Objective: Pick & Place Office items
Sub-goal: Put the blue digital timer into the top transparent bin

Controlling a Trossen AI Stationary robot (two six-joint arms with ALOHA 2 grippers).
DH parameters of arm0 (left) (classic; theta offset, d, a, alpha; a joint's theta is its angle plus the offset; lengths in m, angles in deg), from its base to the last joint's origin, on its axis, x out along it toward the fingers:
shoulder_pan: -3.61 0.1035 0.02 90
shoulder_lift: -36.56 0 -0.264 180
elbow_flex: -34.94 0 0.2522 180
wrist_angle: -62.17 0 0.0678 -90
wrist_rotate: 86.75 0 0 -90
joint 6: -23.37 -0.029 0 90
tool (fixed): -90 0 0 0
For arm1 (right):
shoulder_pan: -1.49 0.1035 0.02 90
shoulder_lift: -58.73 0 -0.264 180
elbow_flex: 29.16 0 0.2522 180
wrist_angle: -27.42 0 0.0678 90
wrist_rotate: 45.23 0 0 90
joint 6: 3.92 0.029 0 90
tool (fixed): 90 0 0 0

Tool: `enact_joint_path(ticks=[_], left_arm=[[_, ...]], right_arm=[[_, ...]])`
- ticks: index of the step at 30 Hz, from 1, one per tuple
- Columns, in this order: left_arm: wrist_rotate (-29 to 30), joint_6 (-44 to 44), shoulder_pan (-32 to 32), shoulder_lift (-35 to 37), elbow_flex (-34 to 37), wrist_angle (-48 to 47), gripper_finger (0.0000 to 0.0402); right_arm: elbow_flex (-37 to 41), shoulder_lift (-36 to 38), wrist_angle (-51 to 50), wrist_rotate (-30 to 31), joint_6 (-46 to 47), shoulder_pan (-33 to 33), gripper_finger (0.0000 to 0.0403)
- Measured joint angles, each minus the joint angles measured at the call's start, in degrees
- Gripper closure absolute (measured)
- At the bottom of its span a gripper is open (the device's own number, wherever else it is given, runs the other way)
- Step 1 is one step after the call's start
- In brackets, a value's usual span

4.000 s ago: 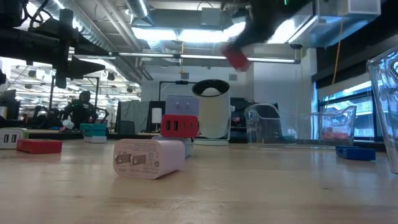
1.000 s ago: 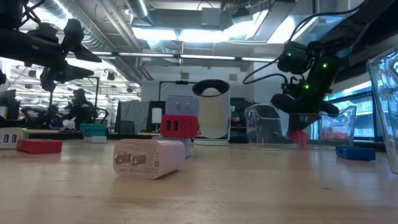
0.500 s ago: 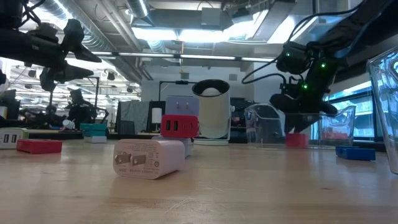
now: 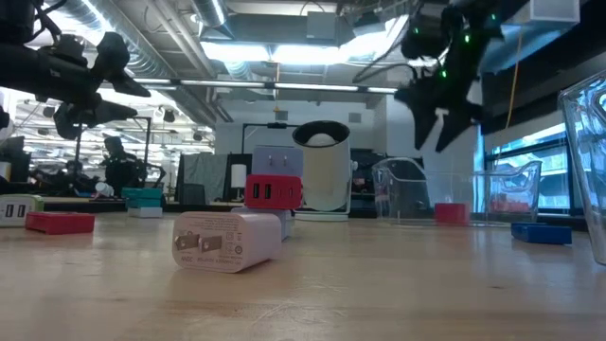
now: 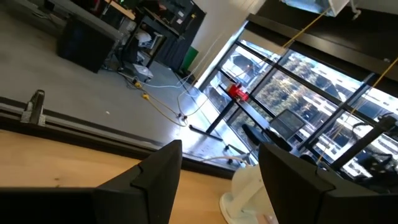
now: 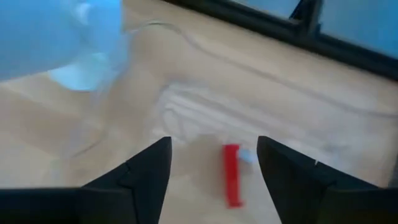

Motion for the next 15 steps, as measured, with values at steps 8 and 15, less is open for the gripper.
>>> enact_joint_path(ticks=[8,15], left_arm=[[0.0,0.0,0.0,0.0,0.0,0.0,0.0192],[0.0,0.0,0.0,0.0,0.0,0.0,0.0192]], right_arm=[[-2.8,0.0,-2.8,-10.2,12.4,9.7,0.0180],[-2.8,0.0,-5.3,-13.8,28.6,21.8,0.0184]])
